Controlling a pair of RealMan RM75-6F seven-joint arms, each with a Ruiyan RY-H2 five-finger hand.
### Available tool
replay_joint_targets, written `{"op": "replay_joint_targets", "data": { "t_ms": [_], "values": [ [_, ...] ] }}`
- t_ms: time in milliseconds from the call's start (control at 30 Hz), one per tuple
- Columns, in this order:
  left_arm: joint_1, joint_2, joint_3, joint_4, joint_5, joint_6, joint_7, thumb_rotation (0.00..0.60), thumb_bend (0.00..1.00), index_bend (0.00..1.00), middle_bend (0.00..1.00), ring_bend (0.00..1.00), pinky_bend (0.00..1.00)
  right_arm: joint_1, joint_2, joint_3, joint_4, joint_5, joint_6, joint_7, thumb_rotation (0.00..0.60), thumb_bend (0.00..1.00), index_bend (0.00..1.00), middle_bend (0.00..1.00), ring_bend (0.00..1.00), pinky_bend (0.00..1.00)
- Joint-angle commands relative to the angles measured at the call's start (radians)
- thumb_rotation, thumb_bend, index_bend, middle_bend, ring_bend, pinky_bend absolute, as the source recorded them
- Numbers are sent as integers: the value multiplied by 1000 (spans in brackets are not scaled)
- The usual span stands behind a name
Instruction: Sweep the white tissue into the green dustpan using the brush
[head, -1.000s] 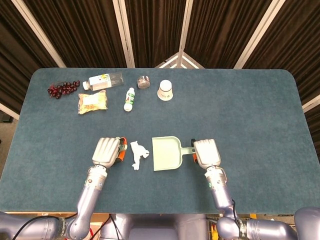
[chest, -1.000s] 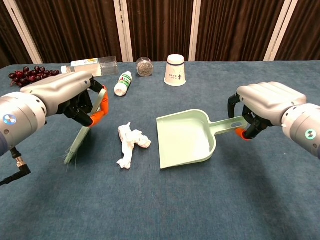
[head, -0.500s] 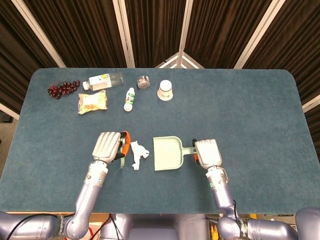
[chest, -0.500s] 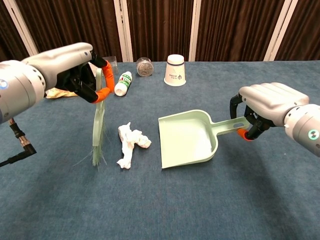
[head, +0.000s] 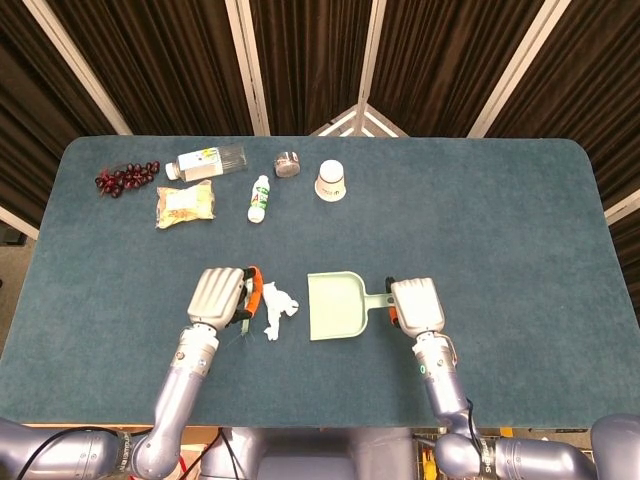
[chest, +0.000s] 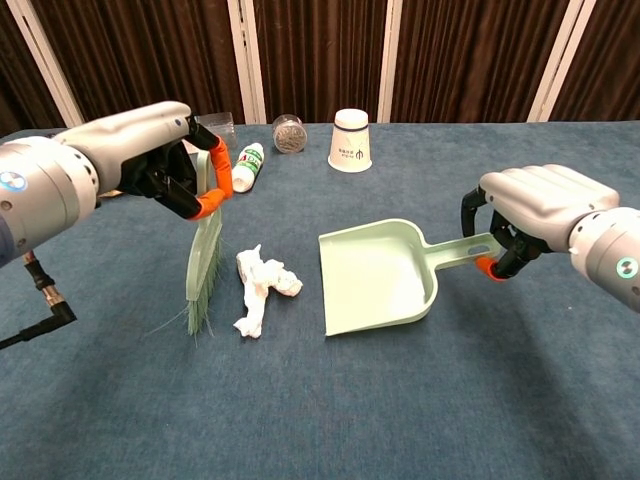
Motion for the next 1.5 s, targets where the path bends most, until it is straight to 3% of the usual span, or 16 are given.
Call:
{"op": "replay_joint_targets", "data": {
  "t_ms": [33,700,1067,1500],
  "values": [
    [-4,-17,7,20,16,-2,-19,600,805,884,1000,1000,1000,0,-2,-1,4,0,-1,2,600,391,520,877,871,908],
    [-37,-230,0,253,177,-19,-232,600,796,877,1000,1000,1000,6,-24,2,47,19,-23,11,600,390,520,877,871,909],
    [-63,-306,-6,384,329,-20,-363,600,772,872,1000,1000,1000,-2,-27,-5,74,7,-29,40,600,391,520,877,871,908],
    [-111,-408,-71,488,391,-18,-422,600,756,868,1000,1000,1000,-1,-27,-1,78,9,-32,38,600,391,520,877,871,909]
  ]
}}
